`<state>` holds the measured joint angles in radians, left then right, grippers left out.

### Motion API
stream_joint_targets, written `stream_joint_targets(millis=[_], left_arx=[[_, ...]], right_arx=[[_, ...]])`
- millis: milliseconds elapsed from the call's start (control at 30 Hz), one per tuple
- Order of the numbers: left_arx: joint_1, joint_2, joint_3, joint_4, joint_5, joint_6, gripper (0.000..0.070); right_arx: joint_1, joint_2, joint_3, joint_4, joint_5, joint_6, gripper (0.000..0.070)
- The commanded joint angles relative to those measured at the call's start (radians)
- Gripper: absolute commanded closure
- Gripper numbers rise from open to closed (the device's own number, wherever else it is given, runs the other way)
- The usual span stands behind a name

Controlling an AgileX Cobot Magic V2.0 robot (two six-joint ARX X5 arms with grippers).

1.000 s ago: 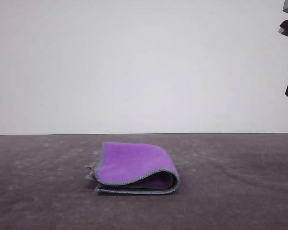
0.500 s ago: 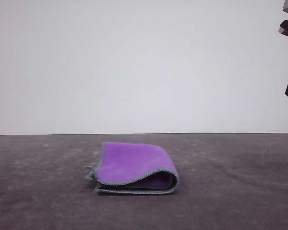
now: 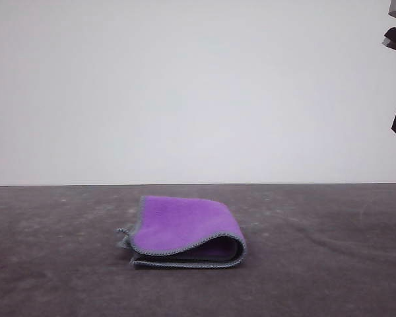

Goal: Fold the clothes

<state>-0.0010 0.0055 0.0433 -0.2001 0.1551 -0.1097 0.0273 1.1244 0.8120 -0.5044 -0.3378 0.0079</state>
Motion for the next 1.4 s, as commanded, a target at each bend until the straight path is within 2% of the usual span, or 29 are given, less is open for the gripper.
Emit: stream_joint_targets(millis=[0, 100, 133, 233, 367, 600, 800, 933, 1200, 1367], left_arx=[[0.001, 0.0, -0.018, -0.01, -0.005, -0.008, 0.0683], [0.001, 0.0, -0.018, -0.01, -0.005, -0.008, 0.0683], [0.001, 0.0, -0.018, -0.01, -0.005, -0.008, 0.0683], [0.001, 0.0, -0.018, -0.01, -0.005, -0.008, 0.0683], [0.001, 0.0, -0.018, -0.01, -0.005, -0.008, 0.0683], [0.001, 0.0, -0.018, -0.01, -0.005, -0.008, 0.0683], [0.001, 0.0, -0.018, -0.01, -0.005, -0.008, 0.0683], [0.001, 0.0, -0.018, -0.01, -0.005, -0.008, 0.0683], [0.001, 0.0, -0.018, -0.01, -0.005, -0.008, 0.0683], [0.001, -0.001, -0.018, -0.01, -0.005, -0.008, 0.0683]], right_arx=[[0.003, 0.007, 0.014, 0.01, -0.002, 0.014, 0.0694], [0.003, 0.007, 0.014, 0.013, -0.001, -0.001, 0.0694], [0.002, 0.007, 0.014, 0.023, 0.002, -0.037, 0.0694], [0.002, 0.001, 0.009, 0.06, 0.005, -0.078, 0.0694], [-0.013, -0.101, -0.049, 0.137, 0.068, -0.079, 0.0694], [-0.017, -0.456, -0.33, 0.329, 0.162, -0.067, 0.0694], [-0.017, -0.871, -0.584, 0.339, 0.178, -0.067, 0.0694], [-0.016, -1.034, -0.671, 0.334, 0.197, -0.067, 0.0694], [-0.016, -1.11, -0.762, 0.317, 0.341, -0.038, 0.0694], [-0.016, -1.121, -0.799, 0.325, 0.344, -0.02, 0.0694]])
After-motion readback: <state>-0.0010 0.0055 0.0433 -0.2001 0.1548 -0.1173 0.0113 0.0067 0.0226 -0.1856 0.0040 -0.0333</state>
